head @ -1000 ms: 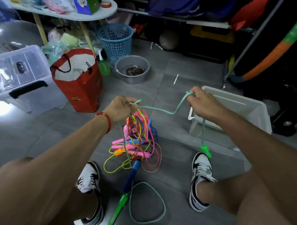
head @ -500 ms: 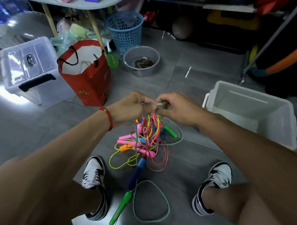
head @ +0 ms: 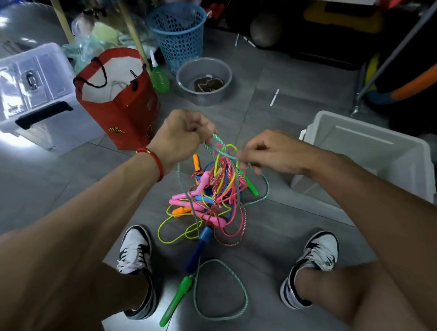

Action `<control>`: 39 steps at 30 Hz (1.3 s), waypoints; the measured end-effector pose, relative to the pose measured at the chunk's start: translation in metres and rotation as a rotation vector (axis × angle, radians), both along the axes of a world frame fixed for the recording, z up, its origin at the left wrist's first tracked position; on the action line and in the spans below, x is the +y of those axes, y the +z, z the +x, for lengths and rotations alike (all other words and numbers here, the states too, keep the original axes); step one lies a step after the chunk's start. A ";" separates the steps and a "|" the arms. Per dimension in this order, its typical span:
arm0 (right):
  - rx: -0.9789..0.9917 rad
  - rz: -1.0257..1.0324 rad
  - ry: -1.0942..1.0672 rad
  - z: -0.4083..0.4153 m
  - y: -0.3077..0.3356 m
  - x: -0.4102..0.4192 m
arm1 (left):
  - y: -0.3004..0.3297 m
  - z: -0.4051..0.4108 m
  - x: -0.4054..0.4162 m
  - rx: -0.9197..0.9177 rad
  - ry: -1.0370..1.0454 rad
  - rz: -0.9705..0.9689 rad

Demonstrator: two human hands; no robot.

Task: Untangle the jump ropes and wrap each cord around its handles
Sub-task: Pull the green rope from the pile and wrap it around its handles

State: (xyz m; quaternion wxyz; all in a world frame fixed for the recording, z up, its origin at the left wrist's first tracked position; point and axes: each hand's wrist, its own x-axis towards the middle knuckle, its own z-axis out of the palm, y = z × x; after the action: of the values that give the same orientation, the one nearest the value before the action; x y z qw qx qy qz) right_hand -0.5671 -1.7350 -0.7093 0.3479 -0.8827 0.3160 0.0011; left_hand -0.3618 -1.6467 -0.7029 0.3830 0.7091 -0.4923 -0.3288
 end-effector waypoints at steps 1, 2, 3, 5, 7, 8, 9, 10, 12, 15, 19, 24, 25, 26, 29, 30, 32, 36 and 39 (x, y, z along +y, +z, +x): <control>-0.001 -0.021 -0.013 0.001 -0.001 0.001 | 0.003 -0.001 0.002 0.049 -0.042 -0.020; -0.009 -0.035 -0.022 0.003 -0.001 0.003 | 0.006 -0.004 0.005 0.121 -0.085 -0.034; -0.015 -0.025 -0.024 0.004 -0.002 0.004 | 0.008 -0.007 0.007 0.177 -0.121 -0.040; -0.004 0.030 0.003 0.008 -0.003 0.007 | 0.012 -0.014 0.010 0.222 -0.158 -0.052; -0.032 0.011 -0.035 0.011 -0.008 0.005 | 0.011 -0.013 0.011 0.181 -0.170 -0.050; -0.073 -0.040 -0.086 0.012 -0.009 0.001 | 0.008 -0.008 0.010 0.073 -0.172 -0.039; -0.122 -0.105 -0.146 0.012 -0.010 -0.004 | 0.005 -0.003 0.011 -0.078 -0.172 -0.021; -0.166 -0.148 -0.207 0.011 -0.008 -0.010 | 0.002 0.003 0.011 -0.202 -0.158 -0.002; -0.273 -0.036 -0.316 0.004 0.006 -0.016 | 0.003 0.010 0.014 -0.363 -0.104 0.021; -0.370 0.081 -0.327 -0.010 0.027 -0.016 | 0.007 0.025 0.019 -0.426 -0.003 0.072; -0.291 -0.242 -0.171 -0.006 0.037 -0.005 | -0.003 0.028 0.015 -0.280 0.007 0.132; -0.270 -0.331 0.022 0.015 0.033 0.019 | 0.010 -0.020 0.024 -0.071 -0.372 0.025; -0.201 -0.360 0.020 0.012 0.031 0.016 | 0.014 -0.021 0.025 -0.139 -0.398 -0.010; -0.101 -0.377 0.009 0.005 0.027 0.009 | 0.015 -0.017 0.023 -0.165 -0.375 -0.051; 0.294 -0.318 -0.021 -0.027 0.016 -0.019 | 0.027 0.019 0.021 -0.088 -0.044 -0.142; 0.377 -0.268 -0.035 -0.037 0.012 -0.025 | 0.027 0.037 0.020 -0.095 0.078 -0.160; 0.318 -0.157 -0.096 -0.050 0.007 -0.029 | 0.021 0.063 0.018 -0.188 0.186 -0.042; -0.261 -0.012 -0.223 -0.034 0.025 -0.017 | -0.006 0.049 0.020 -0.469 -0.022 0.470; -0.327 -0.137 -0.087 -0.005 0.039 0.006 | -0.009 0.003 0.023 -0.298 -0.279 0.210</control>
State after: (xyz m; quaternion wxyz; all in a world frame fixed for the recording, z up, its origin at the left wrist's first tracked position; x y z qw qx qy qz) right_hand -0.5718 -1.7287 -0.6708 0.3334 -0.8783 0.2924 -0.1788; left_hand -0.3591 -1.6242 -0.7121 0.1812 0.7110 -0.5996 -0.3197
